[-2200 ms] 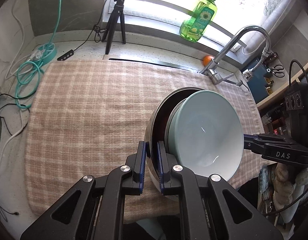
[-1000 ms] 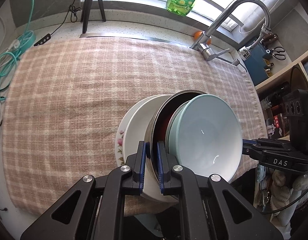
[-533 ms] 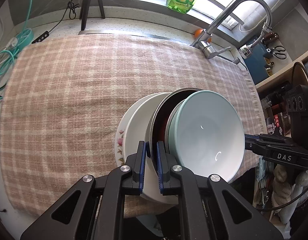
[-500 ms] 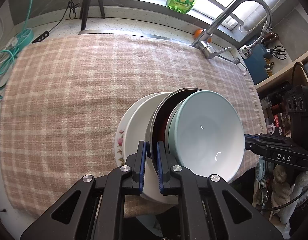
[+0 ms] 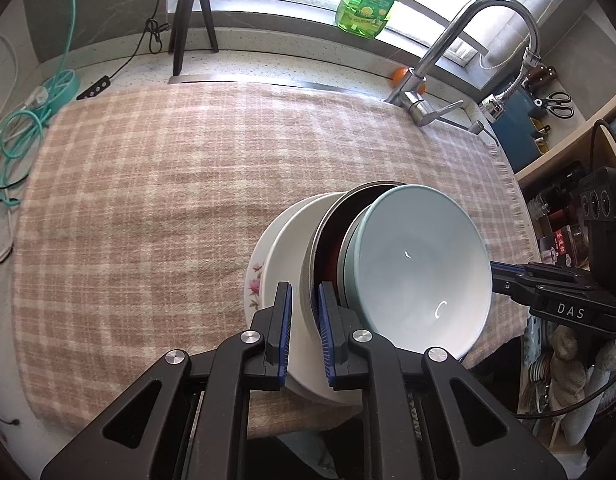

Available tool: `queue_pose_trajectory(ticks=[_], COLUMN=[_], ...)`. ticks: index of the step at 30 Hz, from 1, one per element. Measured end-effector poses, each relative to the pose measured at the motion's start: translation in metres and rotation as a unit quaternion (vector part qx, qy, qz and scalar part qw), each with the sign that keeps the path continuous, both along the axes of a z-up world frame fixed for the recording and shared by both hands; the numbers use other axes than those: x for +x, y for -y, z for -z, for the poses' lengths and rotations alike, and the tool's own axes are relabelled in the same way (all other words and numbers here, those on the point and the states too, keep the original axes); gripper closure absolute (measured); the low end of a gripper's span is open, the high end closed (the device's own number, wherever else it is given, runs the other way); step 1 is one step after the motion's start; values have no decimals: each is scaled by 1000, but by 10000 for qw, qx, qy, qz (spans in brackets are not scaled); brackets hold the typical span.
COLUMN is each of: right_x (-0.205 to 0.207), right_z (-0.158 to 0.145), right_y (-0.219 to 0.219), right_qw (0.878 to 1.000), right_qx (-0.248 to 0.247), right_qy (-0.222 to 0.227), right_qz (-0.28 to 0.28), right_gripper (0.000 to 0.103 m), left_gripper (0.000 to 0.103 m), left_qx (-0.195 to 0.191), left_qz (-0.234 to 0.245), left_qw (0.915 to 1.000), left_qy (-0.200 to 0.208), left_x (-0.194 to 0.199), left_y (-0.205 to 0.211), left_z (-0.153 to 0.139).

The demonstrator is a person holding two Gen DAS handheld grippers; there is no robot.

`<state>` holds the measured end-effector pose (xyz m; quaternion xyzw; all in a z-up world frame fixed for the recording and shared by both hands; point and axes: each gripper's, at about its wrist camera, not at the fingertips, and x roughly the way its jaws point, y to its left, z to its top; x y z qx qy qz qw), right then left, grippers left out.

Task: Organize plates and bowls
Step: 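Lower the nested bowl stack onto the white floral plates with both tools, then open both tools and pull them back from the stacked dishes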

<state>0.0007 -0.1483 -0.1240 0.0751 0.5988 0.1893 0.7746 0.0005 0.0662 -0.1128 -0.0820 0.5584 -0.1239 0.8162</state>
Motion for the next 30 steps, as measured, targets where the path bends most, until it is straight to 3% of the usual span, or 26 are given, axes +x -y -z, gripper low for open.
queue_pose_trajectory(ticks=[18,27,30], right_x=[-21,-54,-69], right_z=[-24,-48,-61], right_y=[1,-1,-6], right_qw=[9971,9883,9805], right_qx=[-302,-464,-661], right_qy=[662,1384,1780], right_qz=[-238,-447,-506], right_gripper=[92,91,81], left_gripper=[89,89,89], left_qx=[287,563,510], left_qz=[-577,-956,-1055], left_qw=[9975,9905,9879], left_qy=[286,810,1012], left_x=[-25,-59,-70], left_y=[-14,-5,-2], left_z=[-9,-34,-45])
